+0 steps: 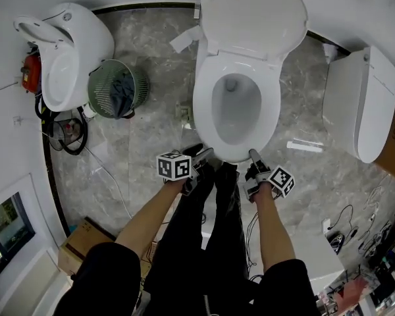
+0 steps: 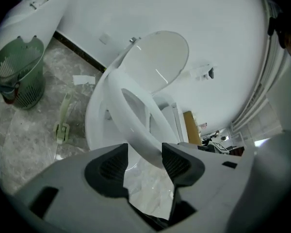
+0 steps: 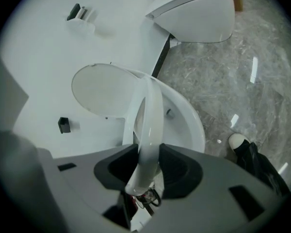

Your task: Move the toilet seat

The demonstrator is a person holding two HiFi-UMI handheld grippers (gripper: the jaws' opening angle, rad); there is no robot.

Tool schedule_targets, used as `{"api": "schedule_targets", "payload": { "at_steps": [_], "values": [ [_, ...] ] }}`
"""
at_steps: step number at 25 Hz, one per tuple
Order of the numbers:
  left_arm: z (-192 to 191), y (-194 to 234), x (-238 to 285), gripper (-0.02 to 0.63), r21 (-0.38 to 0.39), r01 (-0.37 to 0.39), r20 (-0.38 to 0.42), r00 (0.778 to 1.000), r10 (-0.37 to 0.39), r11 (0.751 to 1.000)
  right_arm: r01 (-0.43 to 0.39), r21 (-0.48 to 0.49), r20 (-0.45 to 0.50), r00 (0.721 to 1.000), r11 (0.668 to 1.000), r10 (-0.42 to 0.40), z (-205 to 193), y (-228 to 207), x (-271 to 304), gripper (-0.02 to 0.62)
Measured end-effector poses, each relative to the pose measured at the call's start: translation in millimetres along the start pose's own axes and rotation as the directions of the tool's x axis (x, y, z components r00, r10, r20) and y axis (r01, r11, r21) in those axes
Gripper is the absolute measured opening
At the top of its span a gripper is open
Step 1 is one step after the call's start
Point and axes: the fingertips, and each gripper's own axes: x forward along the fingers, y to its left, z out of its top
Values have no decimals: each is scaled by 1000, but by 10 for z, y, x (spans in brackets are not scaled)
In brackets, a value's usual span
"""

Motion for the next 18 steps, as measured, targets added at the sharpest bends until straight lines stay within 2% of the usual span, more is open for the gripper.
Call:
{"api": "schedule_targets", "payload": {
  "at_steps": [4, 7, 10, 13, 14, 15, 18],
  "values": [
    [213, -382, -206, 198, 136, 36, 3, 999, -37, 990, -42, 24, 46, 998, 999, 40, 116, 424, -185, 140],
    [441, -635, -353, 179, 274, 26, 19, 999, -33, 961, -78, 26, 83, 994, 997, 75, 252, 788, -280, 143],
    [638, -822, -467, 178, 430, -26, 37, 999, 11, 902, -110, 34, 131, 986, 993, 105, 406, 1112, -369, 147],
    [861, -998, -518, 123, 568, -92, 71, 996, 63, 818, -138, 37, 175, 976, 990, 130, 559, 1429, -424, 150],
    [949, -1056, -521, 97, 595, -113, 89, 993, 74, 796, -150, 31, 184, 973, 988, 142, 613, 1533, -432, 152],
    [1039, -1117, -519, 73, 608, -127, 108, 991, 77, 784, -158, 23, 191, 970, 987, 150, 662, 1629, -441, 156],
    [1309, -1284, -495, 23, 593, -147, 158, 985, 65, 791, -185, -10, 189, 965, 983, 183, 787, 1848, -439, 166]
  ]
}}
